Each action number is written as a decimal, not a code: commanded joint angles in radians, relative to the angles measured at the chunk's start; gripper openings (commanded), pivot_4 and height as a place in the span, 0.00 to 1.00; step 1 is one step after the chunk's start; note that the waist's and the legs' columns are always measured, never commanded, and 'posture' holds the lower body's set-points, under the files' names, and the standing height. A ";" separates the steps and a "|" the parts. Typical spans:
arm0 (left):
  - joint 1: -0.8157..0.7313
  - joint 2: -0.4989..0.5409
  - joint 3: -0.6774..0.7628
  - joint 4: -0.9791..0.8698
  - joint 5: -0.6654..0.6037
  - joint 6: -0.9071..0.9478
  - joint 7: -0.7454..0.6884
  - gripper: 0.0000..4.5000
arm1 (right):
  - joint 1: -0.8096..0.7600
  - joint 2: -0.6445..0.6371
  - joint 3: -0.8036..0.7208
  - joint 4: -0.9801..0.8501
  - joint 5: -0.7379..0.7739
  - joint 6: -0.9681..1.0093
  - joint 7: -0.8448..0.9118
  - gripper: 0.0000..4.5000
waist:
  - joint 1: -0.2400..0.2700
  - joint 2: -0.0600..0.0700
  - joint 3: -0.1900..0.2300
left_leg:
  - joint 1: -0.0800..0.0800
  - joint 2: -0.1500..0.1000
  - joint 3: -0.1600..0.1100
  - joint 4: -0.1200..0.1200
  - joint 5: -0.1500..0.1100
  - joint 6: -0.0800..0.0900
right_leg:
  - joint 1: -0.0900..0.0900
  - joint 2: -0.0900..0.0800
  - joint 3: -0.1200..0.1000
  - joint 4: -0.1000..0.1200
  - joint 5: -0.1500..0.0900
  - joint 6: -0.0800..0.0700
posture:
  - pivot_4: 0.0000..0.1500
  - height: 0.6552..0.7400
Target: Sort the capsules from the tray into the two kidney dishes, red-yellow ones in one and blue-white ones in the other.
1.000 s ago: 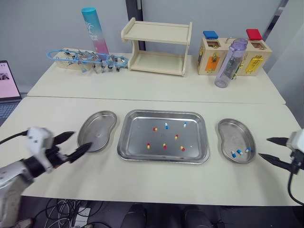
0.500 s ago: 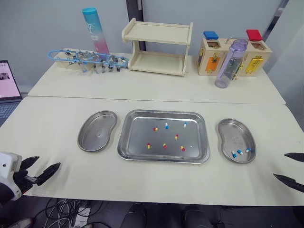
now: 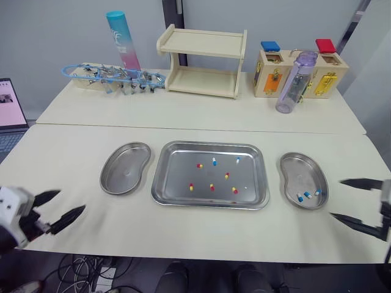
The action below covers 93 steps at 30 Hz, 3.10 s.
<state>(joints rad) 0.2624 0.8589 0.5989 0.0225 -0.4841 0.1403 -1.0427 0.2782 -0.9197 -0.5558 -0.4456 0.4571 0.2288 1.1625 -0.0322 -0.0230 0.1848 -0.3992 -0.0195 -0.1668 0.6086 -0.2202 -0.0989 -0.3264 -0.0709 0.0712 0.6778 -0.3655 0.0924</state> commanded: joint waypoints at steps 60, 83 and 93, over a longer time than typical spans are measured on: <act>-0.784 -0.230 -0.896 0.253 0.429 -0.088 -0.209 0.11 | 0.015 0.304 0.585 -0.330 -0.195 0.089 -0.480 1.00 | -0.002 0.000 -0.001 | 0.001 -0.001 -0.003 0.002 0.000 0.000 | 0.001 0.001 -0.001 0.003 0.000 0.000 | 1.00 1.00; -0.560 -0.066 -0.330 -0.055 0.125 0.315 0.054 0.09 | -0.290 0.326 0.711 -0.178 -0.156 0.115 -0.377 1.00 | -0.027 0.000 -0.001 | 0.001 -0.001 -0.004 0.002 0.000 0.001 | 0.000 0.001 -0.001 0.003 0.000 0.000 | 1.00 1.00; -0.420 -0.104 -0.236 -0.059 0.131 0.314 0.218 0.09 | -0.407 0.374 0.777 -0.082 -0.169 0.077 -0.349 1.00 | -0.016 -0.001 -0.001 | 0.000 -0.001 -0.004 0.002 0.000 0.000 | 0.000 0.001 -0.002 0.003 0.000 0.000 | 1.00 1.00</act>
<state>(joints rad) -0.1543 0.7526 0.3216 -0.0068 -0.3502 0.4726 -0.8545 -0.1124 -0.5471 0.2250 -0.5151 0.2891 0.3318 0.8065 -0.0478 -0.0237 0.1839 -0.3988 -0.0205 -0.1713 0.6101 -0.2198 -0.0985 -0.3269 -0.0700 0.0696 0.6807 -0.3655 0.0927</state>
